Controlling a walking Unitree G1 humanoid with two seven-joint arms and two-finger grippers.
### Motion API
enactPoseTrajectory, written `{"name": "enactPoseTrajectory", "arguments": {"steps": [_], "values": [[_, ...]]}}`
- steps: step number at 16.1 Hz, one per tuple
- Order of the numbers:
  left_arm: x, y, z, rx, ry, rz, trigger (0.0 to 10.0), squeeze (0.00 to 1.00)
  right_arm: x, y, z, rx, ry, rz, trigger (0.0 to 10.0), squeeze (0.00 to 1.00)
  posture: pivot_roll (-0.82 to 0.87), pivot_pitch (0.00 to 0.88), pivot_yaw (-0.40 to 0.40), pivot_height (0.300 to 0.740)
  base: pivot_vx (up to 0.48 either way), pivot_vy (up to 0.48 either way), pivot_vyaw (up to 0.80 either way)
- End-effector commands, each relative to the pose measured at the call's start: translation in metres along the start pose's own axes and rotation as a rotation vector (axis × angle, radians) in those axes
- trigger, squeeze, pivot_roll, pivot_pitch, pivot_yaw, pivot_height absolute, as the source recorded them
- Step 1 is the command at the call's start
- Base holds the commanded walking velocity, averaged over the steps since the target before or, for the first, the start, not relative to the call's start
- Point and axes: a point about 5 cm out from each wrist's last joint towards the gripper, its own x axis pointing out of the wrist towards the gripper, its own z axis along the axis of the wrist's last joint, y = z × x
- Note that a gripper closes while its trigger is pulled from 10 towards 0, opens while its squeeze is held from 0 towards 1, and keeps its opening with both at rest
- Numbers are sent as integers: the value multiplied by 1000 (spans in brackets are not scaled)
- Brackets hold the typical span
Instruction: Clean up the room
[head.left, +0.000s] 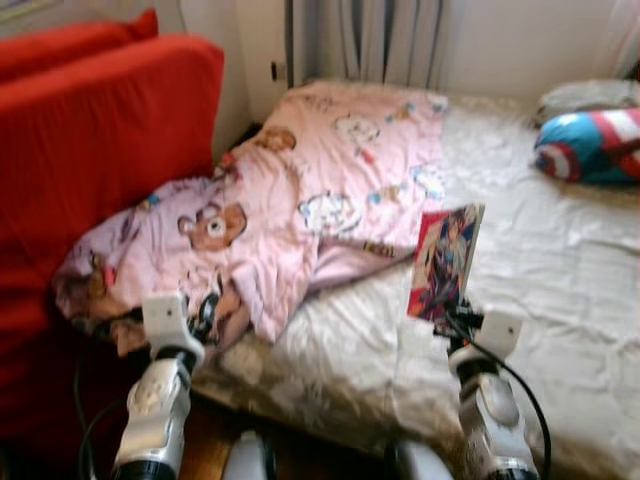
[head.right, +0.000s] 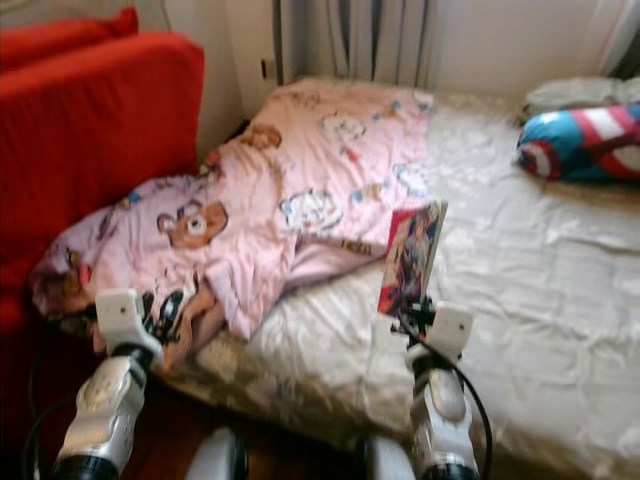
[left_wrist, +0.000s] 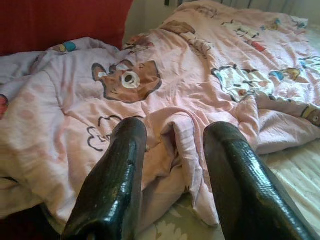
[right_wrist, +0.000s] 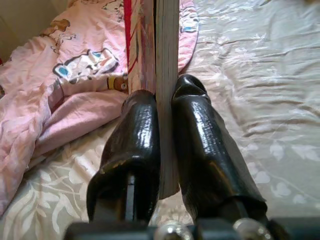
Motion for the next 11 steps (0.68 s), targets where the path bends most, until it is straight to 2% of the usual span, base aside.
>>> {"name": "enactPoseTrajectory", "arguments": {"steps": [1,2,3,4,6,7,8,11], "values": [[-1,10,-2,-23,7,41,10000,0,3,1,5,6,-29,3,10000,0,33,31,6,720,0,0,0],[-3,12,-6,-28,21,54,10000,0,2,0,5,7,-27,3,10000,0,33,31,6,730,0,0,0],[-11,21,-23,-19,94,87,10000,0,0,-1,-1,7,-8,5,10000,0,36,35,4,740,0,0,0],[-12,22,-26,-17,104,92,10000,0,-1,-1,-1,8,-5,5,10000,0,36,35,4,740,0,0,0],[-23,27,-44,-13,183,110,10000,0,-2,-5,-10,-5,46,-12,10000,0,35,34,0,740,0,0,0],[-34,30,-62,-10,262,123,10000,0,-6,-10,-20,-6,98,-20,10000,0,32,37,-5,740,0,0,0],[-37,30,-67,-11,284,126,10000,0,-7,-11,-23,-7,113,-22,10000,0,32,37,-5,740,0,0,0],[-61,25,-104,-3,479,116,10000,0,-19,-27,-47,-23,254,-90,10000,0,46,43,-21,740,0,0,0]]}}
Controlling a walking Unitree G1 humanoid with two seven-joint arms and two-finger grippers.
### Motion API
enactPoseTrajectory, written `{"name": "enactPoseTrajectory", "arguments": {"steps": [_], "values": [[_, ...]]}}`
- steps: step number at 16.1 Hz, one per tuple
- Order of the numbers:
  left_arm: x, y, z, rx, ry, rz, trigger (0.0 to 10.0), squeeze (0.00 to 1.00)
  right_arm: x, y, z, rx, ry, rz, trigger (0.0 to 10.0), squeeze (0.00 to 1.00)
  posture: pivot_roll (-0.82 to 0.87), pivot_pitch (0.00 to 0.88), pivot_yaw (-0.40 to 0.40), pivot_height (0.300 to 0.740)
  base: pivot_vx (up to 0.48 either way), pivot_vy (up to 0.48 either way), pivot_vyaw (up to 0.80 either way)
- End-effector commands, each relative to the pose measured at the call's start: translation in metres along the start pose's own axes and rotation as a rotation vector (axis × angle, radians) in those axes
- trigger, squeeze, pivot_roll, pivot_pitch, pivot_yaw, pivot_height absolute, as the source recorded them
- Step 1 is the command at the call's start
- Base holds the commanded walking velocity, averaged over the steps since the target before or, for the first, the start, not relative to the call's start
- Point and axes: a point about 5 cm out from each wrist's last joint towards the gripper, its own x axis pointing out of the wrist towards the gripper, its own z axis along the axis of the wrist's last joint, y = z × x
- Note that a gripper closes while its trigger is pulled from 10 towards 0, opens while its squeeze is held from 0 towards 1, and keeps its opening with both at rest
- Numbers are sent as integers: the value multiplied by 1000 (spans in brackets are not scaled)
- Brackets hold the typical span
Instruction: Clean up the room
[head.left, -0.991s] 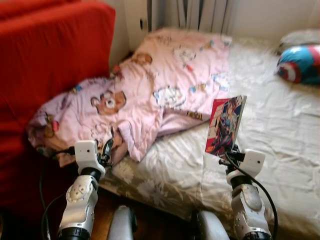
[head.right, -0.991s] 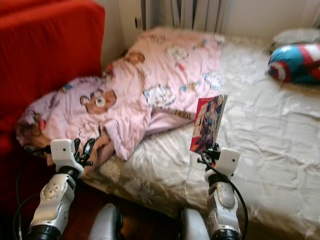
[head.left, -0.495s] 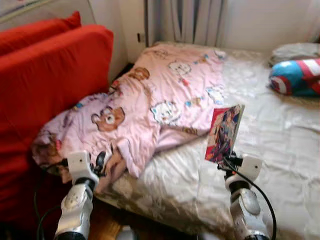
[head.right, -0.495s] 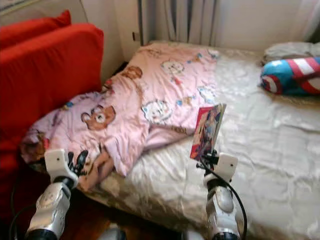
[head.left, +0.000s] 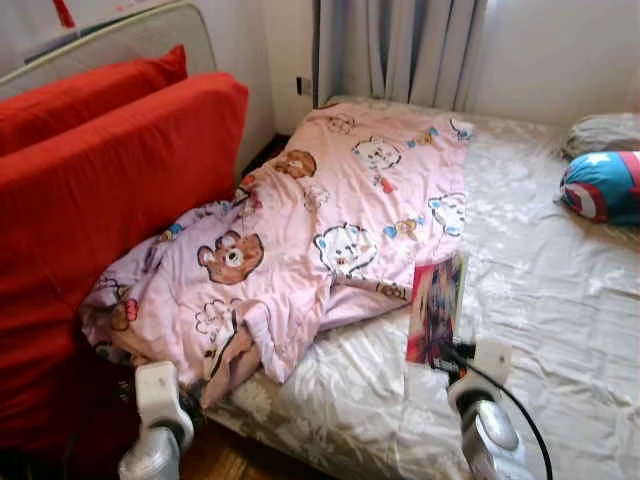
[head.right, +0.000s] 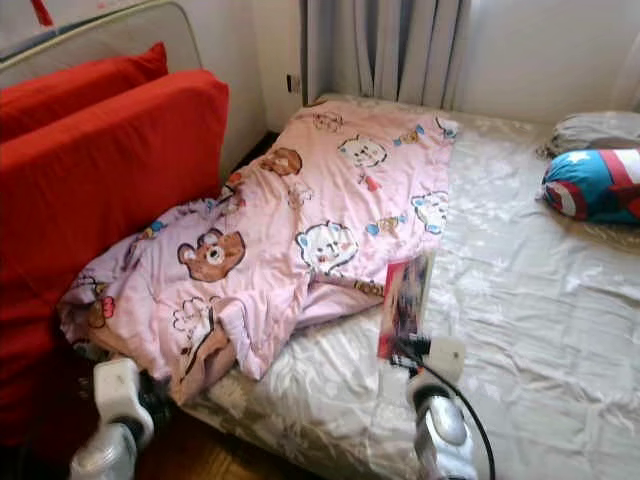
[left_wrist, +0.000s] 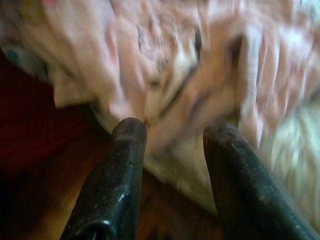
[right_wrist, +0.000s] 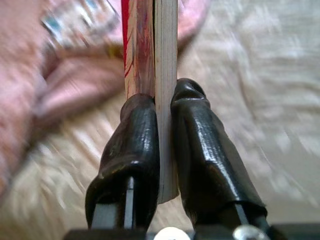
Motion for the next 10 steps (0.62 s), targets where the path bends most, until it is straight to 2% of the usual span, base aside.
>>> {"name": "enactPoseTrajectory", "arguments": {"steps": [1,6,8,10], "values": [[-6,0,-21,18,94,1,10000,0,0,-5,2,8,-8,-26,10000,0,40,47,-21,740,0,0,0],[-17,4,-53,53,273,16,10000,0,1,-5,3,13,-19,-28,10000,0,32,49,-20,740,0,0,0],[-18,5,-56,62,294,24,10000,0,2,-3,5,15,-29,-29,10000,0,30,47,-17,740,0,0,0],[-21,6,-61,86,320,20,10000,0,3,-1,5,27,-28,-22,10000,0,25,46,-15,740,0,0,-788]]}}
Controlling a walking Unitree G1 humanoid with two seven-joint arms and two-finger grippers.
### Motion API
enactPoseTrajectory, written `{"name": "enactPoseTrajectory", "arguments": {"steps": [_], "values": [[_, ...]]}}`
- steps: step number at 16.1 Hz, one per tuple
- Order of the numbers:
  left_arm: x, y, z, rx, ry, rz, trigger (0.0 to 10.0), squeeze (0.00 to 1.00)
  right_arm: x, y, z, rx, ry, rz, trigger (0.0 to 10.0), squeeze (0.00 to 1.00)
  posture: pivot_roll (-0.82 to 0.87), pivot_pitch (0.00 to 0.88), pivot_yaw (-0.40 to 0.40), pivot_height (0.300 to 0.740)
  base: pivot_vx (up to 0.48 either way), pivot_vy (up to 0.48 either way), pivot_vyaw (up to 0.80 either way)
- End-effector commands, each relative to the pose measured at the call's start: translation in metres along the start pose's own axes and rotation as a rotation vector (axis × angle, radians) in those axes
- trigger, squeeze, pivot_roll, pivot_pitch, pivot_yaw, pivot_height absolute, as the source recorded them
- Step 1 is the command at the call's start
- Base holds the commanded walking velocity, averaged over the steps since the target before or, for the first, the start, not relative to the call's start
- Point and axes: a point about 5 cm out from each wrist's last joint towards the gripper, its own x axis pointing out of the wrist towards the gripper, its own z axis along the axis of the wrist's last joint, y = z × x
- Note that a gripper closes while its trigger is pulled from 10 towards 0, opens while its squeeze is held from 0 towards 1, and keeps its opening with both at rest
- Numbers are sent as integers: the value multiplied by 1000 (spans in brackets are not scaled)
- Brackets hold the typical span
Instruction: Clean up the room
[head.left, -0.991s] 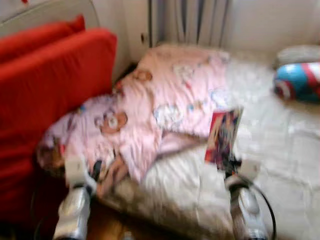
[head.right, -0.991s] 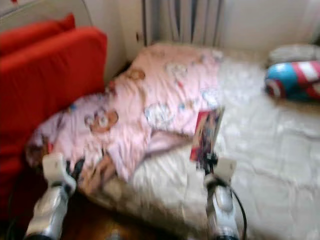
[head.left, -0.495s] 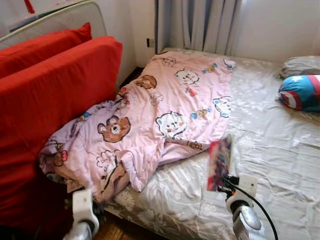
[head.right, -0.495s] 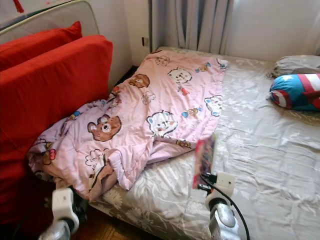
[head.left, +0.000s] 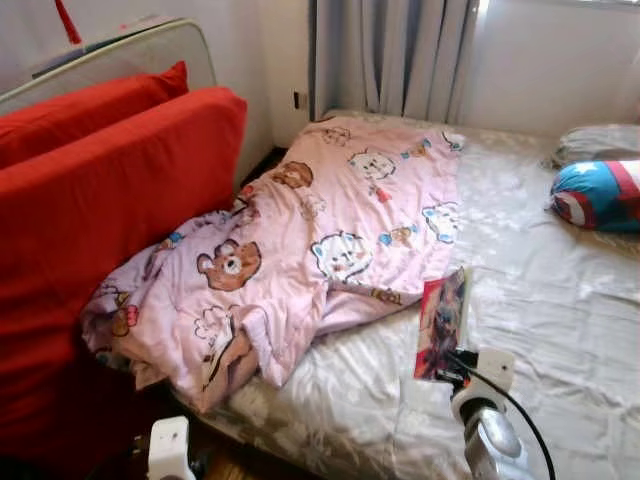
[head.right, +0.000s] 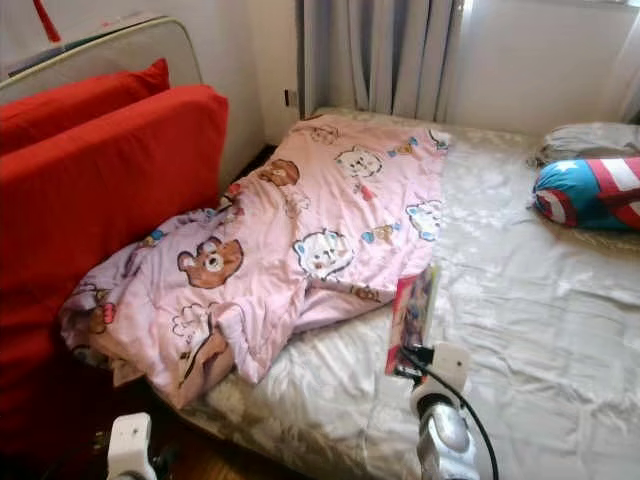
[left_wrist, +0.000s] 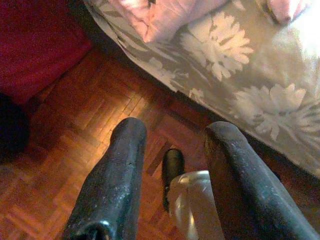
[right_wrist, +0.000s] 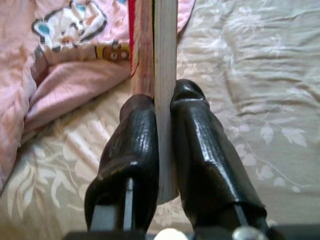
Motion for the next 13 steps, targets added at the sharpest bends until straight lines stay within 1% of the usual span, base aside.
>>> {"name": "enactPoseTrajectory", "arguments": {"steps": [1,3,5,8,10,13], "values": [[0,-1,0,36,14,-7,10000,0,2,-1,7,13,-41,-4,10000,0,25,46,-15,740,0,0,-788],[0,-1,-3,40,16,-9,10000,0,2,0,7,16,-43,-1,10000,0,26,41,-12,740,0,0,-784],[-1,-4,-7,76,22,-28,10000,0,2,2,5,17,-40,2,10000,0,25,38,-11,740,0,0,-775],[-2,-4,-8,72,22,-25,10000,0,2,2,5,20,-43,1,10000,0,25,37,-11,740,0,0,-779],[-2,-4,-7,78,17,-28,10000,0,1,2,5,5,-43,-3,10000,0,27,42,-12,740,0,0,0],[-2,-4,-7,78,12,-27,10000,0,1,4,5,9,-52,-3,10000,0,28,50,-12,740,0,-282,0]]}}
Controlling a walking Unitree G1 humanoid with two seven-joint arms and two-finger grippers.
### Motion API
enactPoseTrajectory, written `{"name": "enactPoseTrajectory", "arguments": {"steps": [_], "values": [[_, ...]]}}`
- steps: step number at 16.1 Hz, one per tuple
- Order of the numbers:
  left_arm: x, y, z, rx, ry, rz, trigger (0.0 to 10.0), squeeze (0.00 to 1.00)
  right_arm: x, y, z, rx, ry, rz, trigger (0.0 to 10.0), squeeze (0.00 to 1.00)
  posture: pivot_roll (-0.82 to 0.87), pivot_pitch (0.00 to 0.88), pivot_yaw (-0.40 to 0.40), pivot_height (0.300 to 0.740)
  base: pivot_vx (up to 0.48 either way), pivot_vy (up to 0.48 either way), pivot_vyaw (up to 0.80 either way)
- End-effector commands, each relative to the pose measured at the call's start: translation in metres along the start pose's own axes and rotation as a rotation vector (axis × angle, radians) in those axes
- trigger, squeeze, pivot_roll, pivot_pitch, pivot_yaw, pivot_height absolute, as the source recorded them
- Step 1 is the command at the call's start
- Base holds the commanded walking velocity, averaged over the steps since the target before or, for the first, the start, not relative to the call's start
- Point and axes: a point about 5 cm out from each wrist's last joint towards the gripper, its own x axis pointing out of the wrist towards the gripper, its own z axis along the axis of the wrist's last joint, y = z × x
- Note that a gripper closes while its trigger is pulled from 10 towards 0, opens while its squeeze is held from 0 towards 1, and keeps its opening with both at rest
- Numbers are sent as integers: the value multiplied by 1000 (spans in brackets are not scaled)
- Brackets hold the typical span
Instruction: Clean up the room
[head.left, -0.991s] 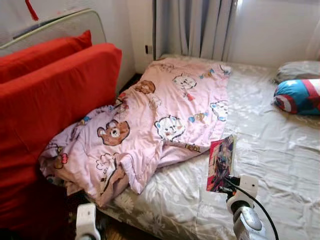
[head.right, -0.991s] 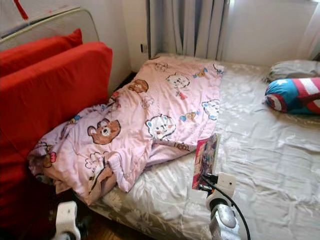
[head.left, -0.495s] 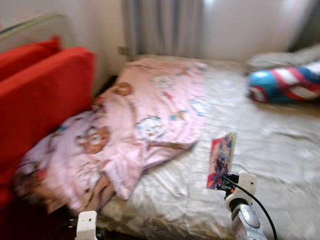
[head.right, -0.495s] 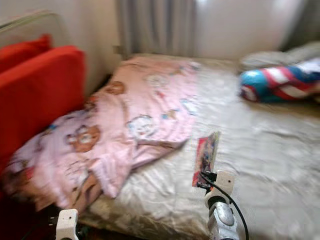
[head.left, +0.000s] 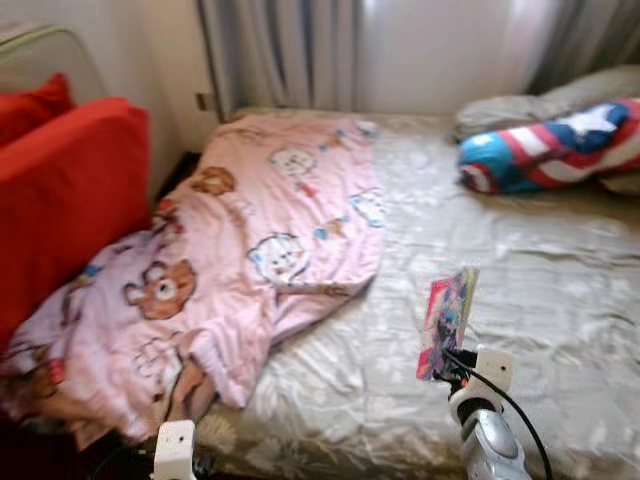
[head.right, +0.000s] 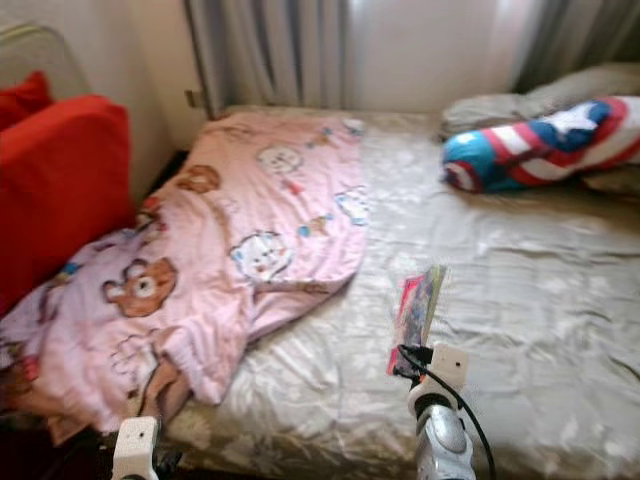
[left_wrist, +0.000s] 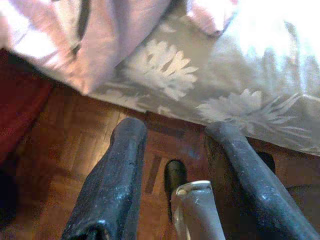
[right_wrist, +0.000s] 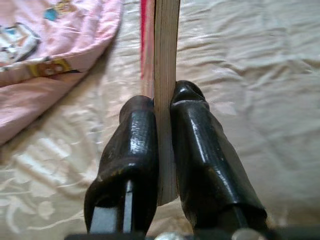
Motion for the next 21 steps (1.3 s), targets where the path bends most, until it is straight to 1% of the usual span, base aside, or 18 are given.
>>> {"name": "enactPoseTrajectory", "arguments": {"steps": [1,3,4,6,10,21], "values": [[-2,0,-6,17,16,-2,10000,0,3,2,8,1,-40,6,10000,0,30,55,-11,740,0,-311,0],[-2,1,-6,18,16,-1,10000,0,3,3,7,16,-36,11,10000,0,30,56,-11,740,0,-311,-581],[-2,1,-5,16,16,1,10000,0,4,4,8,2,-38,14,10000,0,32,59,-13,740,0,-307,-750],[-2,2,-5,7,13,9,10000,0,4,4,9,7,-43,12,10000,0,32,62,-13,740,0,-311,-744],[-1,5,-1,5,4,18,10000,0,4,3,9,5,-48,2,10000,0,33,63,-14,740,0,-312,0],[0,2,-1,5,2,10,10000,0,4,4,9,-2,-43,7,10000,0,29,64,-10,740,0,-312,0]]}}
